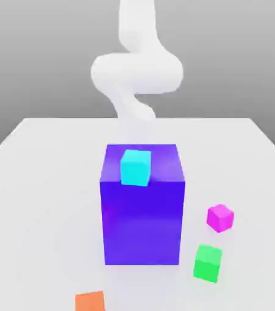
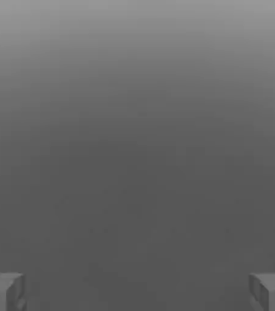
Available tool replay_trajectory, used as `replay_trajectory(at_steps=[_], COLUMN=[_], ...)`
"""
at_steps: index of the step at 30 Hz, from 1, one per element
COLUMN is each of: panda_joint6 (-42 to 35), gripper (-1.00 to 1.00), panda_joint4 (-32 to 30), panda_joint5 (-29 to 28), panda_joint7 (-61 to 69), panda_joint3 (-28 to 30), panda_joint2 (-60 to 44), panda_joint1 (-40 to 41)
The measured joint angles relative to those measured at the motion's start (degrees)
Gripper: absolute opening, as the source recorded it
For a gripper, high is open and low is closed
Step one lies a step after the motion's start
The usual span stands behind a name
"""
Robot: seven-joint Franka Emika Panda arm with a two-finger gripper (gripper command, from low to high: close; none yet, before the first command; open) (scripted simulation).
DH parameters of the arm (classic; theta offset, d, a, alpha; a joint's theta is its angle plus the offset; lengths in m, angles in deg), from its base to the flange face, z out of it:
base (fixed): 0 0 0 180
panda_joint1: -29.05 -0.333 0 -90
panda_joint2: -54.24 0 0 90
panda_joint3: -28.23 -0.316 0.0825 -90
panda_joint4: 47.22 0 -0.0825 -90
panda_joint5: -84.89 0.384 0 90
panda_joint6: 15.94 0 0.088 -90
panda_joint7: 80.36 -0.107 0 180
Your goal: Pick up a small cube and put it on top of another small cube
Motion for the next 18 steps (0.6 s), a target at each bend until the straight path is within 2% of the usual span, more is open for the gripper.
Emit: replay_trajectory(at_steps=[18], panda_joint6=[19.82], gripper=[0.0], panda_joint4=[-21.6], panda_joint5=[-1.26], panda_joint7=[44.18], panda_joint3=[1.38], panda_joint2=[-24.53], panda_joint1=[-24.79])
